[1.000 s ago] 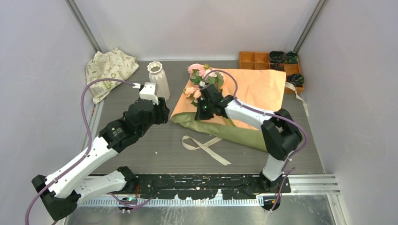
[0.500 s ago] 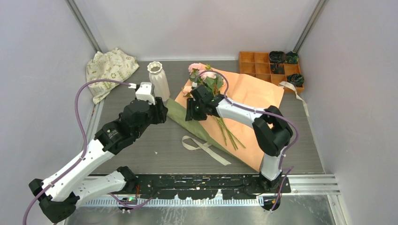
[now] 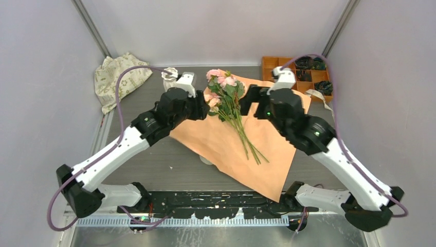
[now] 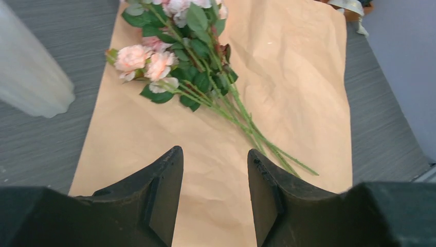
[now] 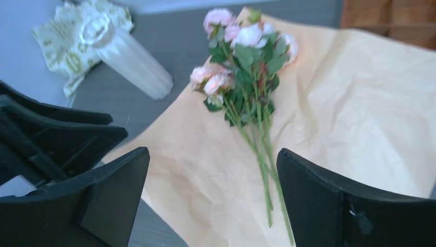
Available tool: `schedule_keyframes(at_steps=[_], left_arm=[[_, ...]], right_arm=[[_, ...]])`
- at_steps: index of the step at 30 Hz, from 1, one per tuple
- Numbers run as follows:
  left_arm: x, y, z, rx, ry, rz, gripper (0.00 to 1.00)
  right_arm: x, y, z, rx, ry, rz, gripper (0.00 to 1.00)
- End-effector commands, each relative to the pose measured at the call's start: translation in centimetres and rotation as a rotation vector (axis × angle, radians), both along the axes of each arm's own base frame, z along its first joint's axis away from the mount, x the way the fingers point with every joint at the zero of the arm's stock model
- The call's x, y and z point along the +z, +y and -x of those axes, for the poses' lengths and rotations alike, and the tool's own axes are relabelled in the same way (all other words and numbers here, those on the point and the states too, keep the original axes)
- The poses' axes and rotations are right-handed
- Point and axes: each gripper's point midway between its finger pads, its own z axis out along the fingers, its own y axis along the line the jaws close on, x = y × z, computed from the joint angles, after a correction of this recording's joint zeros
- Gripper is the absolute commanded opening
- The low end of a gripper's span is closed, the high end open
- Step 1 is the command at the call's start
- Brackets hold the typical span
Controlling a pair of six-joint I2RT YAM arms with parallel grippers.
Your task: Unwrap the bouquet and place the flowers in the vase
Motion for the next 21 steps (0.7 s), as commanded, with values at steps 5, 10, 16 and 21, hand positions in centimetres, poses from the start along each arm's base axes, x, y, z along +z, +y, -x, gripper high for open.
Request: schedule_keyframes(at_steps=[5, 10, 16, 21], left_arm=[[0.9, -7.0, -0.9, -0.171, 0.016, 0.086, 0.48], [-2.7, -9.1, 0.6, -0.219, 0.056, 0.019, 0.47], [-7.9, -10.0, 1.5, -0.229, 0.136, -0.091, 0.43], [-11.3, -7.5, 1.7, -0.151, 0.171, -0.160, 0.42]], right_arm=[[6.3, -5.6, 0.7, -0.128, -0.168, 0.083, 1.00], [7.0, -7.3, -1.2, -0.289, -0.114, 0.227, 0.99], [7.3, -7.8, -3.7, -0.337, -0.122, 0.183, 0.99], [2.8, -8.9, -8.6, -0.308, 0.043, 0.156, 1.00]])
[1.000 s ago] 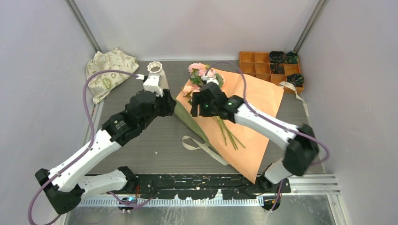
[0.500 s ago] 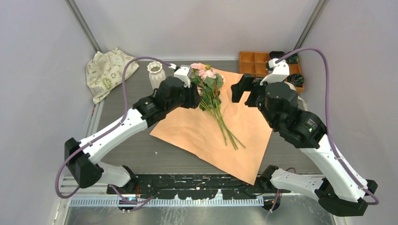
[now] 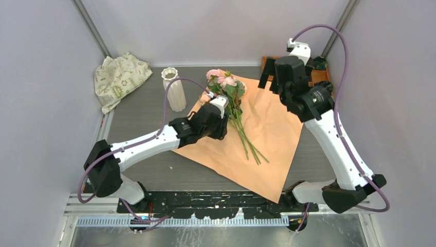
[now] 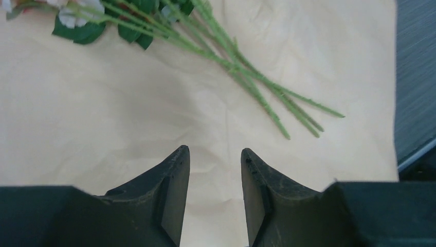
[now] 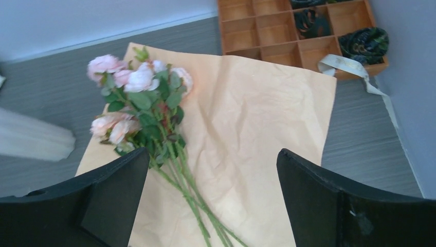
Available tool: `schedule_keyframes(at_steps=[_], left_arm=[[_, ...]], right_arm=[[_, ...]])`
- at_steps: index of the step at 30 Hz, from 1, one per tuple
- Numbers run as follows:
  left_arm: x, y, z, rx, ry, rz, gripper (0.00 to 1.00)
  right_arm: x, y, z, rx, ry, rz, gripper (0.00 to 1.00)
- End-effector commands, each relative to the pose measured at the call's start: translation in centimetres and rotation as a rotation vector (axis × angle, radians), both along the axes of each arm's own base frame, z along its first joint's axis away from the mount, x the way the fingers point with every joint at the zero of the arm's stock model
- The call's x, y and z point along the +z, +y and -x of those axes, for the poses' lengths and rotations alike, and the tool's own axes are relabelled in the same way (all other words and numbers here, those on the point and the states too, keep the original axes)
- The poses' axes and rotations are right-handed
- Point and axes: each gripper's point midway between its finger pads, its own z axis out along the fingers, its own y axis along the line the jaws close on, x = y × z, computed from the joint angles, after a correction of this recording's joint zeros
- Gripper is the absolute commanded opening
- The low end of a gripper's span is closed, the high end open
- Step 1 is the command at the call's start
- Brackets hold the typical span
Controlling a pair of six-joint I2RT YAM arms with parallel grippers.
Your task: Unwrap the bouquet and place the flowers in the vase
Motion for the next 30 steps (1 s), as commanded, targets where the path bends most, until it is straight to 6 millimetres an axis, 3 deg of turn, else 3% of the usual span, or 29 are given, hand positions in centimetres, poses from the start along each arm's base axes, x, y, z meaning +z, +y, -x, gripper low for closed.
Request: schedule_keyframes(at_steps=[1, 6, 12, 14, 17, 20, 30], left_arm=[[-1.1, 1.4, -0.4, 0.069, -0.016, -0.002, 0.42], [-5.0, 2.6, 0.3, 0.101, 0.034, -0.048, 0.42], [-7.5, 3.6, 0.8, 0.116, 0.080, -0.117, 0.38], [-6.8, 4.5, 0.7, 0.148, 0.056, -0.124, 0.38], [-3.7, 6.2, 0.2, 0.194, -0.022, -0.120, 0.39], [-0.5, 8.0, -0.2, 0.239, -0.103, -0.126, 0.42], [5.8, 14.2, -1.8, 0.434, -0.197, -0.106, 0.46]], right_arm=[[-2.1, 0.0, -3.7, 0.030, 0.073, -0.044, 1.00], [-7.8, 1.3, -8.5, 0.037, 0.199, -0.003, 0.99], [-15.0, 3.6, -12.6, 0.081, 0.318, -0.035, 0.96], [-17.7, 5.0, -13.4, 0.119, 0.380, -0.061, 0.88], [-20.9, 7.0, -14.4, 0.179, 0.451, -0.098, 0.75], [-22.8, 8.8, -15.1, 0.226, 0.497, -0.144, 0.62], [-25.7, 12.2, -14.9, 0.305, 0.553, -0.146, 0.59]])
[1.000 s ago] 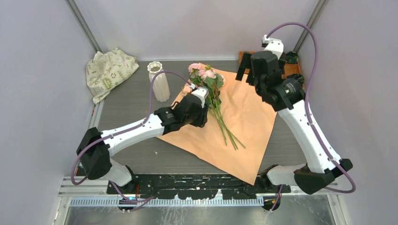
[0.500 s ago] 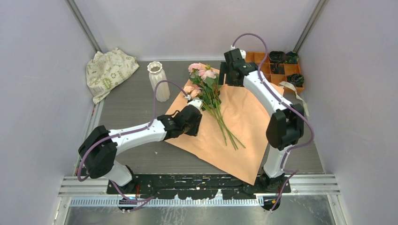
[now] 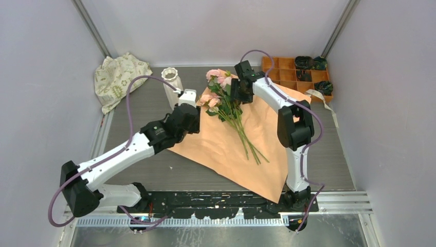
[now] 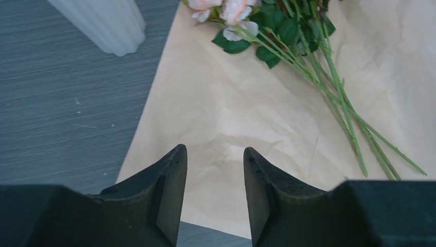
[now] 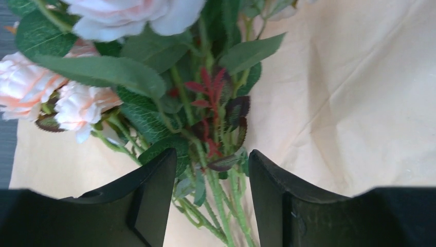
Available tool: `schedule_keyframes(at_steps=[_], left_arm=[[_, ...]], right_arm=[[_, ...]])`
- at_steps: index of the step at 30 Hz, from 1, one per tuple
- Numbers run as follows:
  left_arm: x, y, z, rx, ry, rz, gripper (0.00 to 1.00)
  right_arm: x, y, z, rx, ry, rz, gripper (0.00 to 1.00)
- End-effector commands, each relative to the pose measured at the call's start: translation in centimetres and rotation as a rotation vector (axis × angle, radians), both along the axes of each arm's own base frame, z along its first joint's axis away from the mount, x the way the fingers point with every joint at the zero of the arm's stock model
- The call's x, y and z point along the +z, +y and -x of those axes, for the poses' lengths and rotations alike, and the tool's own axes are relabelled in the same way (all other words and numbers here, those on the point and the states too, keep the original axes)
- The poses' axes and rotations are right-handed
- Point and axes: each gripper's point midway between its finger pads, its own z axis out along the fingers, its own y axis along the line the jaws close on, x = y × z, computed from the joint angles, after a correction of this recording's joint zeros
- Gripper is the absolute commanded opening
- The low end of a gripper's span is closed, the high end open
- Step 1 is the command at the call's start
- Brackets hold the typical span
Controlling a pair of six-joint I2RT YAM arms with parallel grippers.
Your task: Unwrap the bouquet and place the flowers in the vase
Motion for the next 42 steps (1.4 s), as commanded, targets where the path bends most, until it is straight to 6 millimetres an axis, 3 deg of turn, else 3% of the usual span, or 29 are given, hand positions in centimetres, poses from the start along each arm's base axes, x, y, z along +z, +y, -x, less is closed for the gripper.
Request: schedule_keyframes(at_steps=[1, 9, 16, 25, 27, 28, 33, 42], left_arm=[[3.3, 3.3, -0.7, 0.105, -0.070, 0.020, 0.46], [8.1, 6.3, -0.3, 0.186, -0.174, 0.050, 0.49], [11.8, 7.7, -0.1, 0.220, -0.244, 0.079, 0.50], [12.4, 7.6, -0.4, 0.220, -0.258, 0.082, 0.51], [12.4, 7.5, -0.5, 0.219, -0.257, 0.075, 0.51], [12.5, 7.5, -0.5, 0.221, -0.258, 0.073, 0.51], [13.4, 7.7, -0.6, 0.228, -0.278, 0.080, 0.53], [13.9, 6.5, -1.3, 0.208, -0.269, 0.102, 0.54]], right_arm=[[3.2, 2.6, -1.3, 0.041, -0.095, -0.058, 0.59], [2.9, 2.6, -1.5, 0.051, -0.099, -0.014, 0.56], [1.3, 2.6, -2.8, 0.046, -0.090, 0.026, 0.40], [-0.7, 2.4, -3.3, 0.038, -0.061, 0.057, 0.34], [-0.8, 2.2, -3.5, 0.032, -0.061, 0.068, 0.20], [-0.6, 2.1, -3.5, 0.027, -0.062, 0.073, 0.04], [3.6, 1.9, -3.1, 0.018, -0.133, 0.043, 0.01], [15.7, 0.5, -0.3, 0.014, -0.352, -0.051, 0.01]])
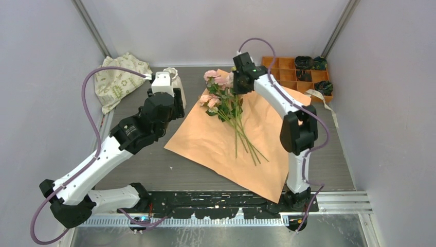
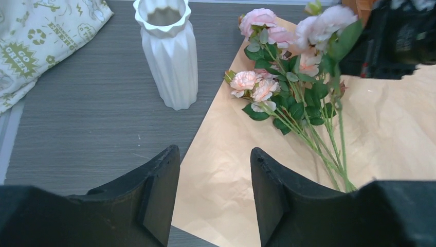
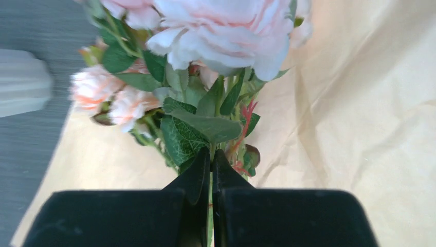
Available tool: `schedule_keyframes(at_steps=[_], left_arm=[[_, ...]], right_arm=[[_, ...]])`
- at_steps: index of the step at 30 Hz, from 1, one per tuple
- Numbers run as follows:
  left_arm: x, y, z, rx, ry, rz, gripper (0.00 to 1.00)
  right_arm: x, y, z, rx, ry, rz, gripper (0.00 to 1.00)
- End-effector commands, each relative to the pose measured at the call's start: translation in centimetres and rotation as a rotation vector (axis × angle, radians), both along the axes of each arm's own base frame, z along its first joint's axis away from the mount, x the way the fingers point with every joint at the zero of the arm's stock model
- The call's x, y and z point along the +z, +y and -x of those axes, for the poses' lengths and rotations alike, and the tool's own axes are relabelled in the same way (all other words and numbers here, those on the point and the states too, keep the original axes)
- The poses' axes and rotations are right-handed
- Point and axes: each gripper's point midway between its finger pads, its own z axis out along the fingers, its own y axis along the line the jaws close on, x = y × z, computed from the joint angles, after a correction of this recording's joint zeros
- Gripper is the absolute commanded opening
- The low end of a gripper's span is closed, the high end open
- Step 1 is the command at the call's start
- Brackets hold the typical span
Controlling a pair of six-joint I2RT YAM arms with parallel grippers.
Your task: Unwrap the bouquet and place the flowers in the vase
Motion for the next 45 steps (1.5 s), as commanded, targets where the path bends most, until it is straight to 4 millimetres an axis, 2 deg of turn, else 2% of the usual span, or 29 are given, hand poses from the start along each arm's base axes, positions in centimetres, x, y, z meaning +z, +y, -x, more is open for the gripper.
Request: schedule_keyframes(at_steps=[1, 10, 13, 15, 18, 21, 24, 27, 30, 33, 37, 41, 45], left_arm=[[2.0, -0.3, -0.7, 0.010, -0.039, 0.041, 0.54], [3.7, -0.3, -1.5, 0.016, -0.076, 0.073, 0.56], [3.8, 0.1, -2.1, 0.034, -0.069, 0.082, 0.57], [4.1, 0.3, -2.5, 0.041, -0.067, 0.091, 0.57], [4.5, 1.3, -3.4, 0.076, -0.070, 0.100, 0.58], [4.5, 2.7, -5.0, 0.131, -0.060, 0.135, 0.63], [3.2, 4.6, -7.3, 0.204, -0.001, 0.157, 0.67], [1.9, 6.3, -9.6, 0.281, 0.067, 0.112, 0.66], [0.8, 7.2, -12.0, 0.324, 0.109, 0.087, 0.63], [0.1, 8.1, -13.7, 0.359, 0.112, 0.099, 0.63], [-1.1, 10.5, -16.5, 0.406, 0.119, 0.165, 0.63], [-2.1, 13.1, -19.7, 0.423, 0.122, 0.250, 0.59], [-2.2, 13.1, -21.2, 0.382, 0.100, 0.304, 0.59]], right_arm=[[12.3, -1.0, 1.0, -0.006, -0.256, -0.095, 0.01], [21.5, -1.3, 2.6, 0.029, -0.484, -0.203, 0.01], [23.4, -1.2, 3.3, 0.049, -0.519, -0.228, 0.01], [24.0, -1.2, 3.9, 0.059, -0.525, -0.241, 0.01], [23.1, -1.5, 4.3, 0.055, -0.507, -0.229, 0.01], [20.8, -1.9, 3.9, 0.032, -0.465, -0.189, 0.01], [18.3, -2.0, 3.3, 0.016, -0.412, -0.153, 0.07], [16.9, -1.7, 3.0, 0.016, -0.382, -0.150, 0.16], [16.1, -1.4, 2.8, 0.018, -0.371, -0.156, 0.31], [15.5, -1.3, 2.7, 0.021, -0.367, -0.154, 0.41], [14.9, -1.5, 2.6, 0.023, -0.363, -0.140, 0.49], [14.5, -1.5, 2.7, 0.023, -0.358, -0.140, 0.51], [13.6, -1.4, 2.8, 0.022, -0.343, -0.140, 0.51]])
